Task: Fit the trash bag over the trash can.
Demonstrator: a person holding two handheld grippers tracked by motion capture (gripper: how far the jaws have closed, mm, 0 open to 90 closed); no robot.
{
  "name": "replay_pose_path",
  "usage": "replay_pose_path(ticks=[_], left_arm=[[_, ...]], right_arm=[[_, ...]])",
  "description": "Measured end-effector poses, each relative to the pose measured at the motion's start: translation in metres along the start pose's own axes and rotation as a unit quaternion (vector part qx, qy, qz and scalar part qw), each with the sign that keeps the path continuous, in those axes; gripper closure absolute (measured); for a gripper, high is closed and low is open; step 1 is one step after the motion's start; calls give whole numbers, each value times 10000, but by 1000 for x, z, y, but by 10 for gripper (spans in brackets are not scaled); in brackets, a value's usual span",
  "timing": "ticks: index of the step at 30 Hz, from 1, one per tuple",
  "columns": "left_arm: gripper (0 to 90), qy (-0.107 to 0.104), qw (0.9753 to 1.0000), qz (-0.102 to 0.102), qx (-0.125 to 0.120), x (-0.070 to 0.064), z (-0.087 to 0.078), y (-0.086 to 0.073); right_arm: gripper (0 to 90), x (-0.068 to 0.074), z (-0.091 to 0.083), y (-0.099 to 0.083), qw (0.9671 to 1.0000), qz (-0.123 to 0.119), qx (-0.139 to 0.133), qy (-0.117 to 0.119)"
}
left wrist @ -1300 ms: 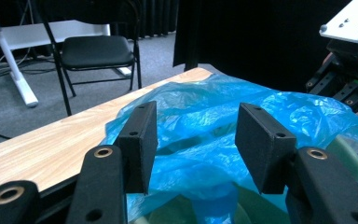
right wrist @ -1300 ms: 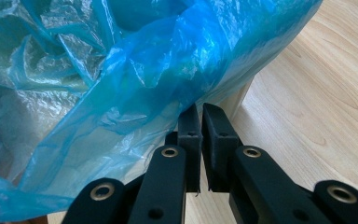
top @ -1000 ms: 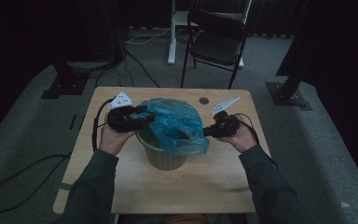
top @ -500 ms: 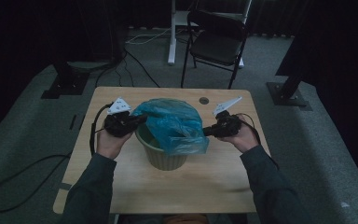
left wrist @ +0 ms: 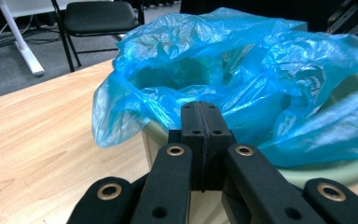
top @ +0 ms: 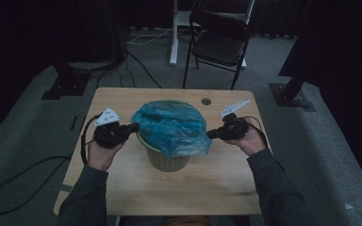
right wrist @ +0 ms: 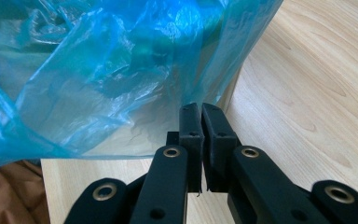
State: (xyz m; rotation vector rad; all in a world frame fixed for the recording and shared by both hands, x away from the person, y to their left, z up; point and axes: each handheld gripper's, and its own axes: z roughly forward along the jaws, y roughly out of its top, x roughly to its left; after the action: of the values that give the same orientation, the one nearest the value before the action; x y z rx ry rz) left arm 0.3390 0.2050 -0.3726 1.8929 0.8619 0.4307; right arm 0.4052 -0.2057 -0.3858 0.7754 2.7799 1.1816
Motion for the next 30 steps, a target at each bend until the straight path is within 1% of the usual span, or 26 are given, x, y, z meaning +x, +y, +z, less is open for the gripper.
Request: replay_pose_path(ticks=[4,9,12,16,17,18,19,21,23,24,26,30], left_arm=[[900,43,10000,10,1,-1,-7,-5],[900,38,10000,-48,67,-2,-11,-14],[900,2,9999,-138,69,-1,-11,-20],[900,-42,9997,-230,68,0,-11,-26],[900,-45,9997,-243,65,0,-11,-26],[900,-42,9997,-237,72,0,-10,-26],[900,-39,9997,-233,74,-1,-10,-26],[900,-35,9997,-235,76,-1,-10,-26],[900,-40,9997,-246,70,0,-10,-26],[900,-37,9997,-244,67,0,-10,-26],[900,-34,9997,-253,59,0,-10,-26],[900,-20,9996,-261,49,-1,-9,-26]], right_arm=[[882,2,-1,-2,10000,-17,1,12],[893,0,-2,-4,10000,64,-20,-43],[898,-1,-1,-6,9999,143,24,-47],[896,0,0,-7,9999,136,30,-38],[841,1,-2,-6,9999,123,-44,-42],[799,2,-5,-5,9998,129,-103,-97],[777,2,-6,-4,9997,138,-160,-154],[748,3,-13,-1,9991,144,-340,-183],[742,5,-23,2,9982,166,-529,-218],[737,6,-26,3,9976,181,-641,-177],[717,9,-30,6,9968,205,-761,-95],[664,17,-29,13,9957,164,-912,53]])
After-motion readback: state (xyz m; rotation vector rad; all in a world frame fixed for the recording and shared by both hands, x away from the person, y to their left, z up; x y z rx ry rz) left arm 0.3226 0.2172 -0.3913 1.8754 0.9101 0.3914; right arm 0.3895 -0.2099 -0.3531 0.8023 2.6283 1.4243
